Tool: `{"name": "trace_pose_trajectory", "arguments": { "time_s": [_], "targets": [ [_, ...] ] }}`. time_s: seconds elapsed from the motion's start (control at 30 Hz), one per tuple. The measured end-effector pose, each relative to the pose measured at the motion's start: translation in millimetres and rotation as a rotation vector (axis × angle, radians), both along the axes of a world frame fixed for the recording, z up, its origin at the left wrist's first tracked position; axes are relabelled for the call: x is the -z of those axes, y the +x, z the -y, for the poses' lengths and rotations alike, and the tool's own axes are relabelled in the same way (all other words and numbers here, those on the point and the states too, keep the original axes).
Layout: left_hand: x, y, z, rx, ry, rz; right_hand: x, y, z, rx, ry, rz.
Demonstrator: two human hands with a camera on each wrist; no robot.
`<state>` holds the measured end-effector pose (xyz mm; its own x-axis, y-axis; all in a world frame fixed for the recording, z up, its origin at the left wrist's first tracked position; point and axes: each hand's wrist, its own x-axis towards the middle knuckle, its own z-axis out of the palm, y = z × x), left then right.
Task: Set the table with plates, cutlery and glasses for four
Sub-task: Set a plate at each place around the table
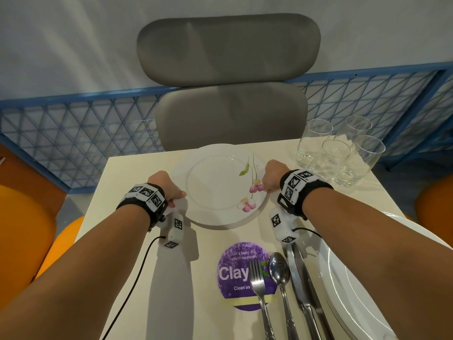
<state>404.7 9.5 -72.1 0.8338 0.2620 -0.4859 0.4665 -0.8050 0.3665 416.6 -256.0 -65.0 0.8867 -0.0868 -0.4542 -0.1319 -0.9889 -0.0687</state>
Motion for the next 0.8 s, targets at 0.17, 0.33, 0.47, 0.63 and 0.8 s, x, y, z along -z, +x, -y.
{"name": "trace_pose_trajectory", "arguments": {
  "time_s": [0.17,0.33,0.47,0.63,0.8],
  "targets": [
    [1,1,1,-0.001,0.013,0.001,0,0,-1,-0.013,-0.019,-0.001],
    [0,0,1,0.002,0.020,-0.006,-3,-3,-1,0.005,0.003,-0.004],
    [0,0,1,0.006,0.034,-0.010,-5,-6,-1,0.034,0.028,0.004],
    [-2,-1,2,0.013,0.061,-0.011,-6,-9,-1,0.066,0.079,0.016],
    [-6,-7,4,0.032,0.105,-0.009,-13,-17,2,0.043,0.158,0.028]
  ]
}}
